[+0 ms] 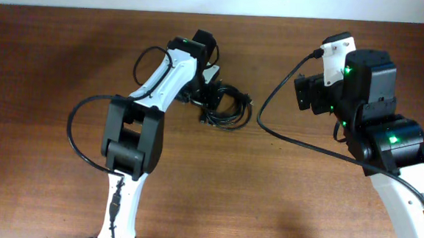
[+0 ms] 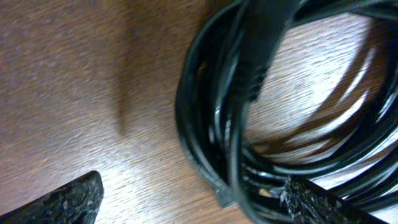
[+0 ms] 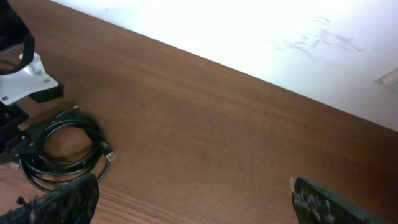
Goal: Untangle cables
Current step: 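Lower the left gripper and close it on the black cable coil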
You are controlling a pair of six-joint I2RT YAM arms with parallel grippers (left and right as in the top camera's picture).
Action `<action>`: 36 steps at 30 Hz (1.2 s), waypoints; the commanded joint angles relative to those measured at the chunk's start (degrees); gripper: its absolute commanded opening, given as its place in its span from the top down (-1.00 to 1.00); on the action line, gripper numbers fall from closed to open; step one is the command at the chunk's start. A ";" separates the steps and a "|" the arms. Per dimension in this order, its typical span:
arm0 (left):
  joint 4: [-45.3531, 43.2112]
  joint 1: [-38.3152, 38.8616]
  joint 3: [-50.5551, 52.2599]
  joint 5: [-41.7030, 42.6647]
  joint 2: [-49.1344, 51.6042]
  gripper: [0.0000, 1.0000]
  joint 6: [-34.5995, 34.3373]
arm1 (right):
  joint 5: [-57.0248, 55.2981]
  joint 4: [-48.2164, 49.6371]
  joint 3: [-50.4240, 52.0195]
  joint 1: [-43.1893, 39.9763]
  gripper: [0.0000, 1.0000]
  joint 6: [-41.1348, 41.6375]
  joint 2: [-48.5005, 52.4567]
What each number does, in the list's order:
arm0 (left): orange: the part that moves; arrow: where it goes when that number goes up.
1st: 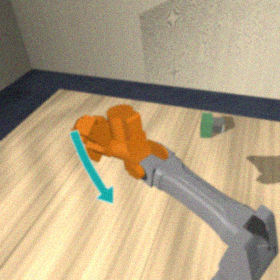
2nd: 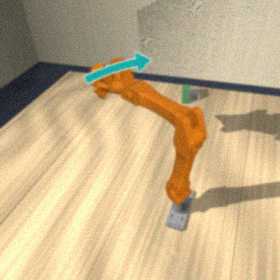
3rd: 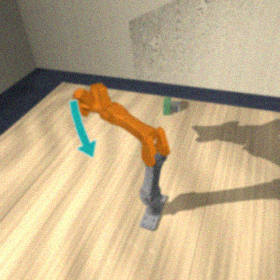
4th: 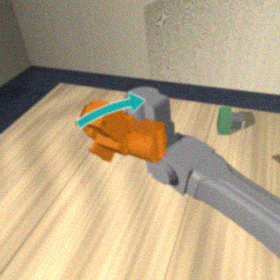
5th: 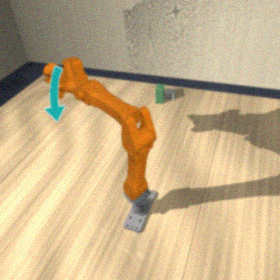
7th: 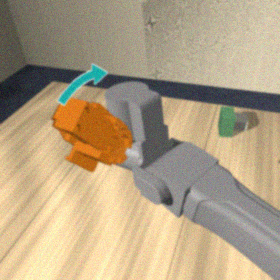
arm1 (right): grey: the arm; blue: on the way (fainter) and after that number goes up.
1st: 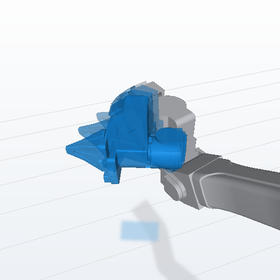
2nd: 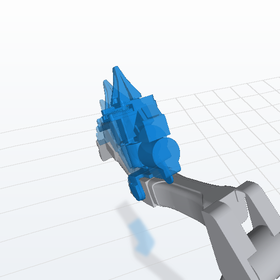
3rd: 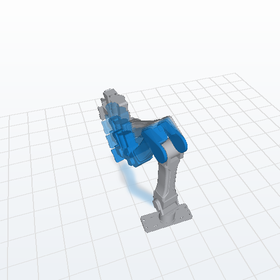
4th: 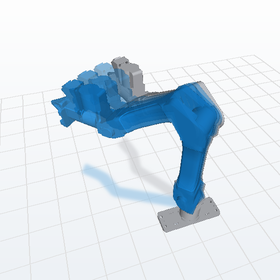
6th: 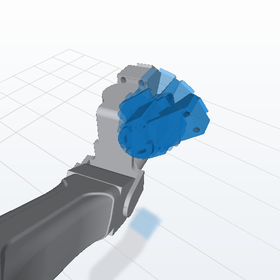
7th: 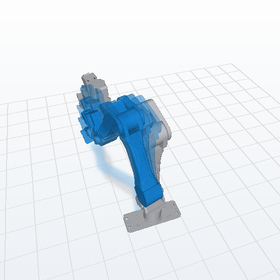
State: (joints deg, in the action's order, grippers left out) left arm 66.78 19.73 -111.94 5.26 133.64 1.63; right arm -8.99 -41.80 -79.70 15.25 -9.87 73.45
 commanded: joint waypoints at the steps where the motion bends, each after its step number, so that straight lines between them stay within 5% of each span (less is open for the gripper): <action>1: -0.42 1.68 0.37 1.42 0.55 -0.86 -1.44 | -0.74 -0.04 -1.11 0.44 -0.97 -0.28 -0.44; 22: -2.51 3.34 0.37 0.94 0.55 -0.87 -2.12 | -0.74 -0.09 -1.11 0.44 -0.97 -0.44 -0.44; 24: -3.17 3.39 0.42 0.94 0.55 -0.79 -2.29 | -0.74 -0.13 -1.11 0.44 -0.97 -0.44 -0.44; 28: -3.69 3.37 0.72 0.94 0.55 -0.27 -2.29 | -0.76 -1.01 -1.11 0.44 -0.97 -0.44 -0.44; 32: -5.11 3.37 2.93 0.94 0.57 -0.35 -2.32 | -0.74 -1.11 -1.11 0.44 -0.97 -0.44 -0.44; 36: -5.29 3.37 3.91 0.92 0.57 0.27 -2.32 | -0.74 -1.09 -1.11 0.44 -0.97 -0.44 -0.44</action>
State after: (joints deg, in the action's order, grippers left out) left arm 61.56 23.18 -109.32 5.41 133.64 -0.47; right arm -9.02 -42.94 -79.70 15.22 -10.37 73.45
